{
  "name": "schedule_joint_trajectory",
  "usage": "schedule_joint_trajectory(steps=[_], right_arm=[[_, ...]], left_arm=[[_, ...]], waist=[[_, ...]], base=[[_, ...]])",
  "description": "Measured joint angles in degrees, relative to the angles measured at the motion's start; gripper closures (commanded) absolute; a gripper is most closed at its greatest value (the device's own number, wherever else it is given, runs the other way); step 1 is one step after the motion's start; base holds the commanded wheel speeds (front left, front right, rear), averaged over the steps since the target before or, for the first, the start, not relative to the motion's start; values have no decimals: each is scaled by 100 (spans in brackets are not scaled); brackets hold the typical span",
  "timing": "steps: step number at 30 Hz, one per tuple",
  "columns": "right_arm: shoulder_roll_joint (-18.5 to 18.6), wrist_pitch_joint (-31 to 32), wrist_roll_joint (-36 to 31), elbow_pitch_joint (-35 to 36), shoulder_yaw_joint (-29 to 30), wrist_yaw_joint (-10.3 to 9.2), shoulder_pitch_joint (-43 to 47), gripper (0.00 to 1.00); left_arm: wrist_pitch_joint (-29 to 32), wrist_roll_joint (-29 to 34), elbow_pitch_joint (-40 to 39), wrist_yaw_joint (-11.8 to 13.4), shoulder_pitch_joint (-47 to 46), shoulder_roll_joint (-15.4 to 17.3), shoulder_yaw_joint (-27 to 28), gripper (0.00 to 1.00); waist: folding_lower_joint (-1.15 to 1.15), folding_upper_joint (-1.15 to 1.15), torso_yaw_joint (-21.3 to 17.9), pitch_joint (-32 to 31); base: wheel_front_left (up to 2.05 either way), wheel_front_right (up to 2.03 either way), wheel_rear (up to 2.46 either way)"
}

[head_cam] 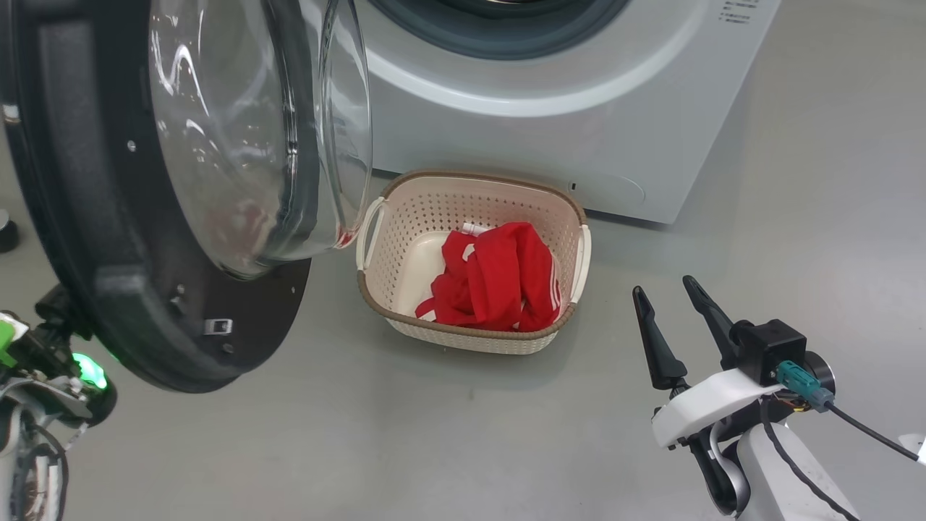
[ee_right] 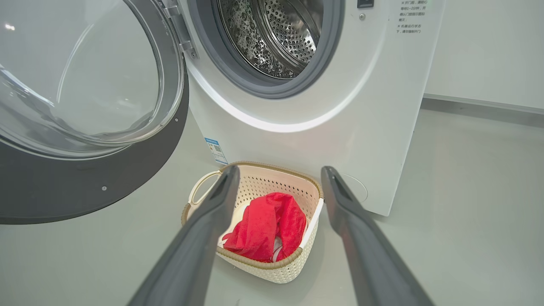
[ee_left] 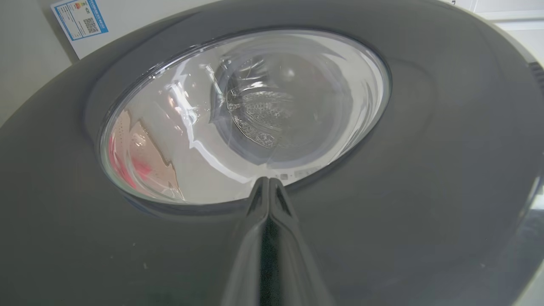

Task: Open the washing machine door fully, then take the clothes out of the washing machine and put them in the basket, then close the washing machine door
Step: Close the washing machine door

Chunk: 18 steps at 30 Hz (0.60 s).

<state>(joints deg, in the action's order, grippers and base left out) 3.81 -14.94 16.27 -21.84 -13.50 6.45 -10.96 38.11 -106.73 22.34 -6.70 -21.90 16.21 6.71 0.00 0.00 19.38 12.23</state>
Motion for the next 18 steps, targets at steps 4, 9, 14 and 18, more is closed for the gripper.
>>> schedule_joint_trajectory(steps=[4,9,14,18], right_arm=[[-11,0,30,-3,-18,1,1,0],[-23,0,45,0,-26,1,0,0],[-30,0,87,-1,-32,1,-1,0],[-34,0,97,3,-34,1,-9,0]], left_arm=[[312,-200,-315,-9,133,-131,-97,100],[478,-253,-738,-16,218,-323,-216,100],[520,-377,-1033,-18,257,-740,-259,100],[509,-375,-1241,-19,255,-945,-308,100]], waist=[[0,0,-132,-27],[0,0,-330,-24],[0,0,-563,2],[0,0,-786,34]], base=[[0,0,0],[0,0,0],[0,0,0],[0,0,0]])
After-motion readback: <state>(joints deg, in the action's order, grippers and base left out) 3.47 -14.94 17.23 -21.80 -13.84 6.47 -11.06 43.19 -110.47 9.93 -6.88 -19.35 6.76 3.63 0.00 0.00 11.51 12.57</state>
